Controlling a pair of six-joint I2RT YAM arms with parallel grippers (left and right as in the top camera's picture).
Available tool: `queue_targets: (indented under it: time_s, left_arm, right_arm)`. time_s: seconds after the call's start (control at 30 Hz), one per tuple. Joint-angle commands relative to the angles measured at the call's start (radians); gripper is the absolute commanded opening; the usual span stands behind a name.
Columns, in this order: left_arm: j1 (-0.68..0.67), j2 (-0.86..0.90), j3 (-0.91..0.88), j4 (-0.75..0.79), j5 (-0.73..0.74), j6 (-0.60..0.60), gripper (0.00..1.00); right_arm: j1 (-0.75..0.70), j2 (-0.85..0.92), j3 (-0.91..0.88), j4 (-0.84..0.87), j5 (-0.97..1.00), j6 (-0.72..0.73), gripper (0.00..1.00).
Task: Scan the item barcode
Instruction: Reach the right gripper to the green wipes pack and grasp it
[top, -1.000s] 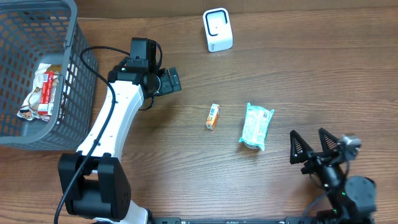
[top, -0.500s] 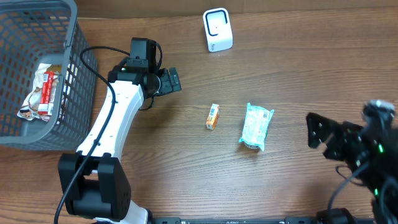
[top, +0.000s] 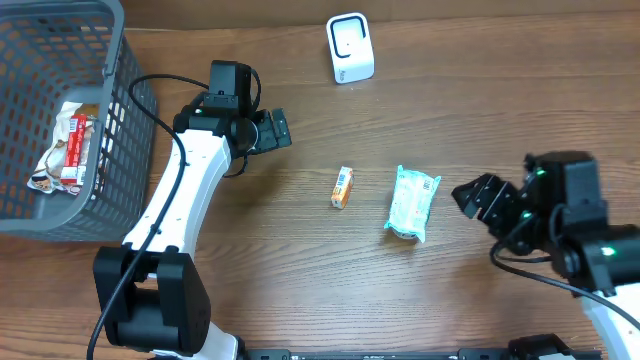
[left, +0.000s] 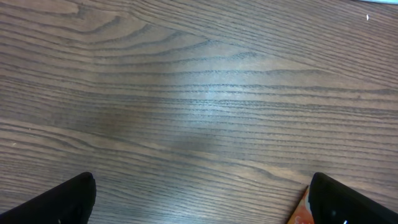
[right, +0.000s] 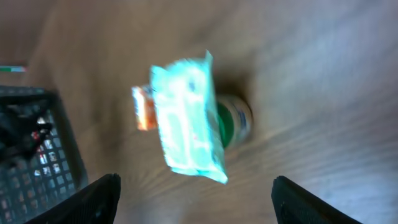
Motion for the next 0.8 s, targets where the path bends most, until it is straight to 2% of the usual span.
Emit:
queue_targets:
  time_s: [0.0,0.13,0.23,0.47,0.7,0.77]
  left_arm:
    - [0.0,-0.006,0.007,0.001,-0.006,-0.017,1.0]
    - [0.0,-0.006,0.007,0.001,-0.006,-0.017,1.0]
    - [0.0,-0.006,0.007,0.001,-0.006,-0.017,1.0]
    - [0.0,-0.006,0.007,0.001,-0.006,-0.017,1.0]
    - [0.0,-0.006,0.007,0.001,-0.006,-0.017,1.0]
    - [0.0,-0.006,0.007,0.001,-0.006,-0.017,1.0]
  right_arm:
    - [0.053,-0.002,-0.08,0.044,-0.049,0.079,0.79]
    - [0.152,0.008,-0.171,0.168,-0.054,0.08,0.77]
    - [0.218,0.033,-0.22,0.256,-0.034,0.14,0.77]
    - [0.3,0.142,-0.25,0.366,0.079,0.23,0.74]
    - [0.328,0.259,-0.25,0.426,0.091,0.229,0.57]
    - [0.328,0.269,-0.25,0.418,0.103,0.224,0.44]
